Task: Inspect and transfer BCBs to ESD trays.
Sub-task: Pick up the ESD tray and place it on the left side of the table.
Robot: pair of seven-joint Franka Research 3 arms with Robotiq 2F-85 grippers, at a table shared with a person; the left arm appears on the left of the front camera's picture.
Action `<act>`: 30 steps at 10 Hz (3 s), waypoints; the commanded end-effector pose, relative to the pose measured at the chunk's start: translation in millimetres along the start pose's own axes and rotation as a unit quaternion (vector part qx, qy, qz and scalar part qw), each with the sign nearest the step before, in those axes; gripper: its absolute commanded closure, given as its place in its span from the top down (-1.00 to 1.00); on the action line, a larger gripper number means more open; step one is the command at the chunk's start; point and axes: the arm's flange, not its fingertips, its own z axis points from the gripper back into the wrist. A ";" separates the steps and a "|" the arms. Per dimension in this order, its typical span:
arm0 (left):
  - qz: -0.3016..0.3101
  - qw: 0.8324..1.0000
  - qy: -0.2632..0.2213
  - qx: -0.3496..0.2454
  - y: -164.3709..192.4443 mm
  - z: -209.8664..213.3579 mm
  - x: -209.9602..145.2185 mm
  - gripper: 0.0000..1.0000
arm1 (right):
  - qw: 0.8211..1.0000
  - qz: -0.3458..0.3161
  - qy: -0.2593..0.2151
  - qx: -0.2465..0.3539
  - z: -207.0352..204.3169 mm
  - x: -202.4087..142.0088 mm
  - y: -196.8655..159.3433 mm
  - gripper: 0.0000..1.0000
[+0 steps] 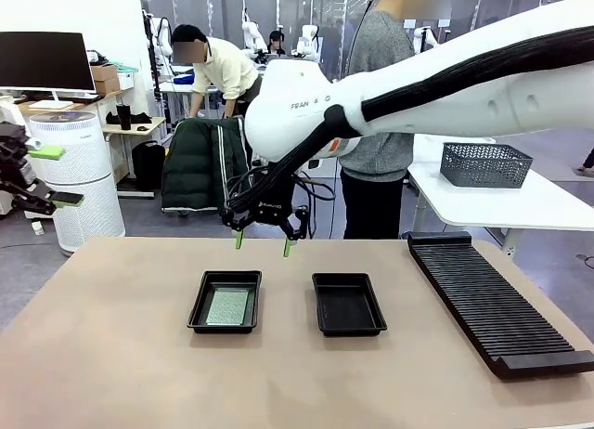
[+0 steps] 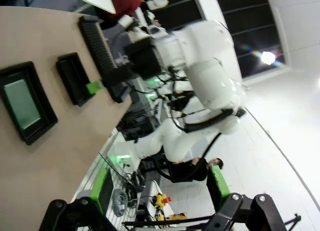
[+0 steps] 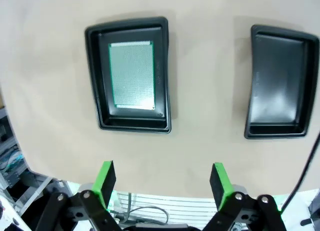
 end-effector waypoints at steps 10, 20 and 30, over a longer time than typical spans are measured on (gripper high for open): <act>0.096 0.938 0.031 0.331 -21.8 -163.3 43.0 1.00 | 0.978 0.027 -0.015 0.208 -2.2 -14.4 -116.9 1.00; 0.087 0.847 0.108 0.513 57.8 -249.5 74.1 1.00 | 0.964 0.043 -0.022 0.260 -1.5 -16.1 -155.4 1.00; 0.072 0.794 0.058 0.601 131.8 -272.0 62.1 1.00 | 0.955 0.050 -0.037 0.291 1.4 -17.9 -144.0 1.00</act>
